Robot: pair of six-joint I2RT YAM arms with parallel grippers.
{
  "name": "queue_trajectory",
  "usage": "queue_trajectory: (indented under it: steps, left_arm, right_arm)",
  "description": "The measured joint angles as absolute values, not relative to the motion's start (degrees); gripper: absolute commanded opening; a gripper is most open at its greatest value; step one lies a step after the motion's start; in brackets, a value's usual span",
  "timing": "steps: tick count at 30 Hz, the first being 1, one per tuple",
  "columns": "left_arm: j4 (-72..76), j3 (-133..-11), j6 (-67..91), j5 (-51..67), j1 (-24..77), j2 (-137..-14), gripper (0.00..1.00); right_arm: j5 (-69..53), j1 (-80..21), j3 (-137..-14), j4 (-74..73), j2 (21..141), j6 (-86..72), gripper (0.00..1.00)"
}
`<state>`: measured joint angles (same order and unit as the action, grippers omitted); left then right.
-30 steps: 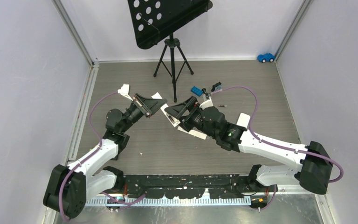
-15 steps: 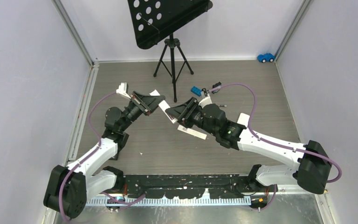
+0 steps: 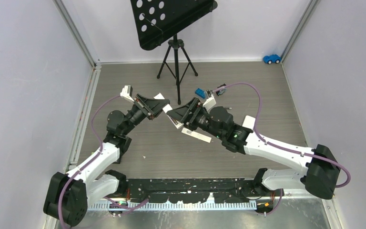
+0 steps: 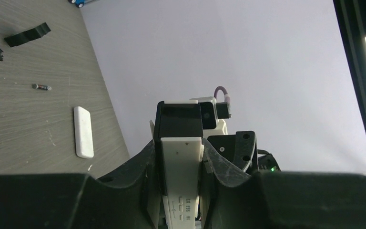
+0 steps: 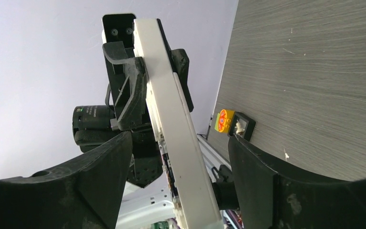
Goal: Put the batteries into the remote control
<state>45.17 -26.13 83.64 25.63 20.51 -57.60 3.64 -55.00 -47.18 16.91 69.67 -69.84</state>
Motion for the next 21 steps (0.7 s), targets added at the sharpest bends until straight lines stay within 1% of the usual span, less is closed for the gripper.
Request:
queue_trajectory:
  steps: [4, 7, 10, 13, 18, 19, 21]
  left_arm:
    - [45.8, -26.1, 80.7, 26.9, 19.7, -57.8, 0.0]
    - [46.1, -25.4, 76.1, 27.9, 18.9, -57.8, 0.0]
    - [45.5, -24.3, 71.1, 28.7, 18.6, -57.8, 0.0]
    - [44.1, -23.5, 66.8, 29.3, 18.6, -57.4, 0.0]
    - [40.8, -22.9, 61.2, 30.1, 18.6, -56.0, 0.0]
    - [40.3, -22.9, 60.5, 30.2, 18.6, -55.7, 0.0]
    - [39.1, -22.9, 59.0, 30.3, 18.6, -55.2, 0.0]
  right_arm:
    - [3.5, -53.7, -45.7, 15.7, 66.5, -67.1, 0.79]
    - [4.3, -51.4, -44.9, 12.2, 61.9, -63.4, 0.79]
    - [8.7, -48.6, -45.0, 5.1, 57.0, -58.9, 0.78]
    - [14.1, -45.1, -45.5, -3.0, 54.7, -53.6, 0.78]
    - [21.6, -35.3, -47.7, -15.2, 59.4, -44.9, 0.78]
    - [22.1, -32.8, -48.2, -16.8, 61.5, -43.4, 0.77]
    - [22.3, -28.5, -49.2, -18.9, 65.8, -41.7, 0.7]
